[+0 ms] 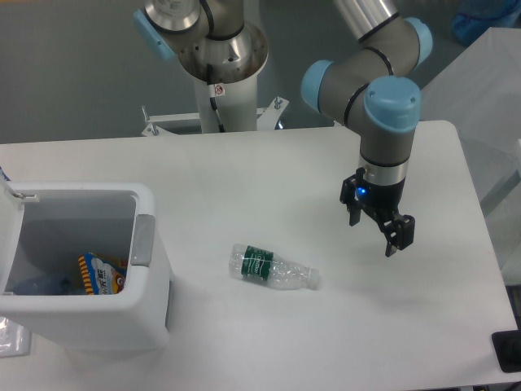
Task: Place the trash in the trash can
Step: 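Lower the gripper onto the green-labeled water bottle's cap end and close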
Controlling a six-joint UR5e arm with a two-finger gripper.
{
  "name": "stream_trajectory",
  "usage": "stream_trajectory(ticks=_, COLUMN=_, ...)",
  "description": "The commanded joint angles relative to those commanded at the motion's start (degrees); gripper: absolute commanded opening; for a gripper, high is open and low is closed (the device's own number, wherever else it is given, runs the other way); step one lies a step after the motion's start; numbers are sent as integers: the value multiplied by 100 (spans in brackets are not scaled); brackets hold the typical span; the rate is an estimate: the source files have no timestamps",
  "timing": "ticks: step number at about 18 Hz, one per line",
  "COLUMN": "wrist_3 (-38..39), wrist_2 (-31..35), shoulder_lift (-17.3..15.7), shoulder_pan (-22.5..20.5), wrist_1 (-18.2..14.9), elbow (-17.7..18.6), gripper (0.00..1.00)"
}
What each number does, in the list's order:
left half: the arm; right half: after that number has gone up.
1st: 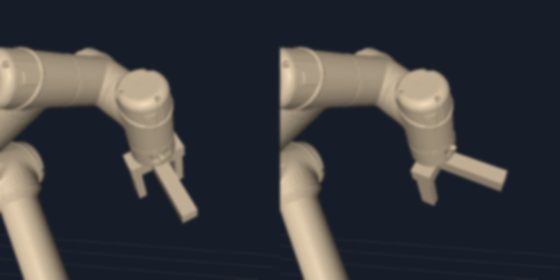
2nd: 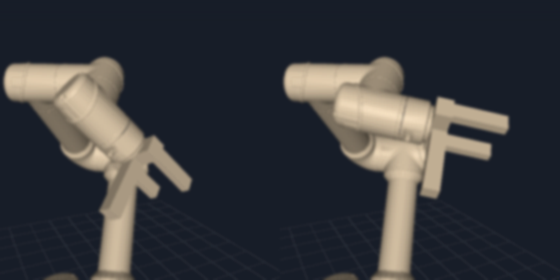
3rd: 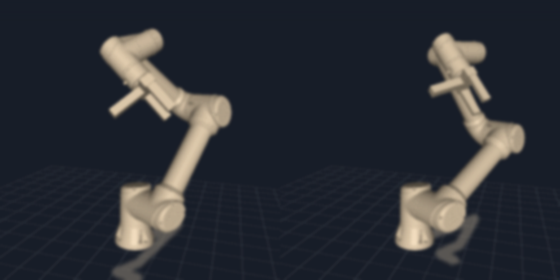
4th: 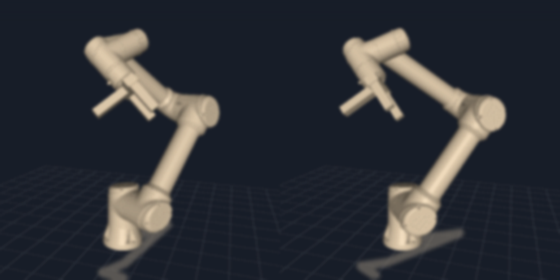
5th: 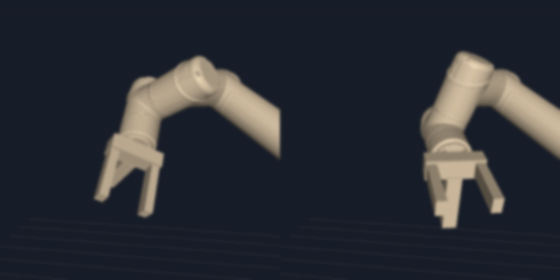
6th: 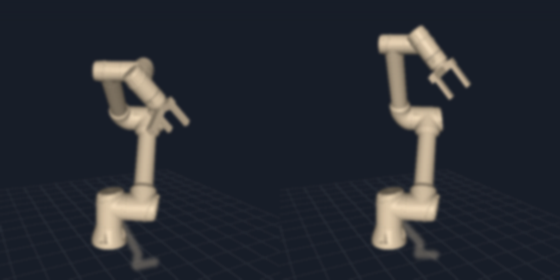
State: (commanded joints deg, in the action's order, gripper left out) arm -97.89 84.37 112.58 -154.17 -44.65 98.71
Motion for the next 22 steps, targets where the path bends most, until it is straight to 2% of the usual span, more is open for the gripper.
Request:
stream_trajectory(ticks=2, wrist_3=-124, wrist_2=96, shoulder_lift=193, shoulder_pan=123, wrist_1=-9, elbow=-88, gripper=98)
stream_trajectory(ticks=4, wrist_3=-168, wrist_2=438, shoulder_lift=369, shoulder_pan=473, wrist_1=9, elbow=-210, gripper=98)
stream_trajectory(ticks=10, wrist_3=-160, wrist_2=598, shoulder_lift=458, shoulder_pan=940, wrist_1=-9, elbow=-176, gripper=98)
stream_trajectory(ticks=15, wrist_3=-151, wrist_2=791, shoulder_lift=510, shoulder_pan=1186, wrist_1=0, elbow=-19, gripper=98)
stream_trajectory(ticks=22, wrist_3=-125, wrist_2=1011, shoulder_lift=677, shoulder_pan=1336, wrist_1=35, elbow=26, gripper=98)
